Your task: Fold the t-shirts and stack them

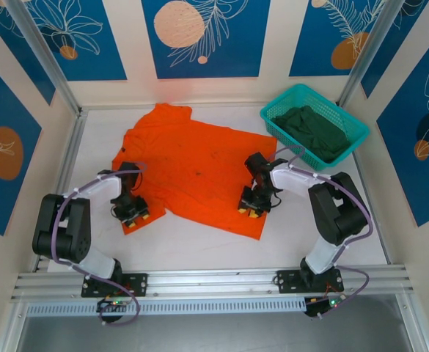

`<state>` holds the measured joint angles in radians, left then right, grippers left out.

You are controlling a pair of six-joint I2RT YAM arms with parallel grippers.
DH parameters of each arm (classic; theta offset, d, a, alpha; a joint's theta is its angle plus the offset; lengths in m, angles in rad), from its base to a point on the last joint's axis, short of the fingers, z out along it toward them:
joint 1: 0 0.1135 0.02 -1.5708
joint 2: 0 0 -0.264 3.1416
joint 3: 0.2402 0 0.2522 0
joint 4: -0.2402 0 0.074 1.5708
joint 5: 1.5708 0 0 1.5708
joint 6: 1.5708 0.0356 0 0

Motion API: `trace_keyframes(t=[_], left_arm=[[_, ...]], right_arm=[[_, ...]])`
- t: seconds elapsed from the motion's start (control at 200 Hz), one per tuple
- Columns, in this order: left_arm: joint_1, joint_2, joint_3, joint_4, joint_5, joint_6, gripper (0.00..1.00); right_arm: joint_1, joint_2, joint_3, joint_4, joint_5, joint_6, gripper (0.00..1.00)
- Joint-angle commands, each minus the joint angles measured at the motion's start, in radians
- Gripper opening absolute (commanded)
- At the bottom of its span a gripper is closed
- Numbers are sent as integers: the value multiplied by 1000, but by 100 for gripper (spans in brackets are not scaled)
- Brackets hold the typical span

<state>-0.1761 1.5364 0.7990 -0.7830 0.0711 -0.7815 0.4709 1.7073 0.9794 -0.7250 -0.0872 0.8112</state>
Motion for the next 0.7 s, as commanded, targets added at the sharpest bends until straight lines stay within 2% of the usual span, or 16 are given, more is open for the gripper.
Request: trace_keyframes(t=[0.0,0.315,0.51,0.695], left_arm=[[-40,3,-82,34,38,-56,38],[-123,-161,-242,54,83,-177,39],[-190,-265,-320,57,113,-285,40],[-210,-411,-386,43,150,-412,42]], right_arm=[[-8,15,-32,-47,46,17,34],[-53,1,-75,-43,135,59,40],[-71,9,-40,-37,138,67,45],[-108,-19,-6,-48,107,43,49]])
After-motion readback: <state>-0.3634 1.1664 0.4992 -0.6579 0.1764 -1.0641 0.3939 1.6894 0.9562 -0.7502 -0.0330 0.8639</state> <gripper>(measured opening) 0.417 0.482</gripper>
